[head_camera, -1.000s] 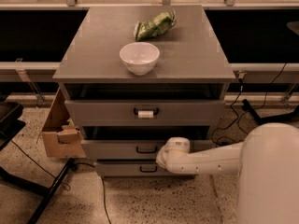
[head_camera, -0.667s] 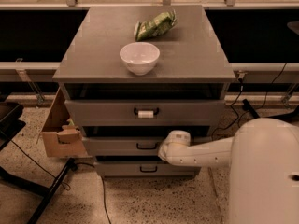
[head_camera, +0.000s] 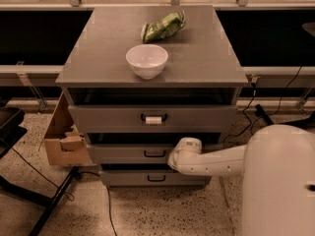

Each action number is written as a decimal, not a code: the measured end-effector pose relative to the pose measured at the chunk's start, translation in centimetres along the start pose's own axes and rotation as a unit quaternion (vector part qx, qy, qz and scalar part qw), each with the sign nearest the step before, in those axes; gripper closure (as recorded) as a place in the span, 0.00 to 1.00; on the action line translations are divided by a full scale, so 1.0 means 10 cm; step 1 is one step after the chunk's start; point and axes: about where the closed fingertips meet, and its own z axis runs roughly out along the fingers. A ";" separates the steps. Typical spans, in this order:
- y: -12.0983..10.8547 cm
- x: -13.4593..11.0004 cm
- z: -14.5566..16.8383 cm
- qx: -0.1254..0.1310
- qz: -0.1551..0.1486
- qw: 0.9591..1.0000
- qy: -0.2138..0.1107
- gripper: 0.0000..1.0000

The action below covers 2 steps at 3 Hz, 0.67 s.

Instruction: Close middle drawer

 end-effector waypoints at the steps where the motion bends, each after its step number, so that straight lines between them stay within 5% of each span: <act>1: 0.00 0.00 0.00 0.000 0.000 1.000 0.000 0.55; 2: 0.23 0.04 -0.06 -0.022 -0.002 1.000 0.003 0.78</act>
Offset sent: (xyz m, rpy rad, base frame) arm -0.0575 0.0118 -0.0100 0.0172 0.0997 0.0385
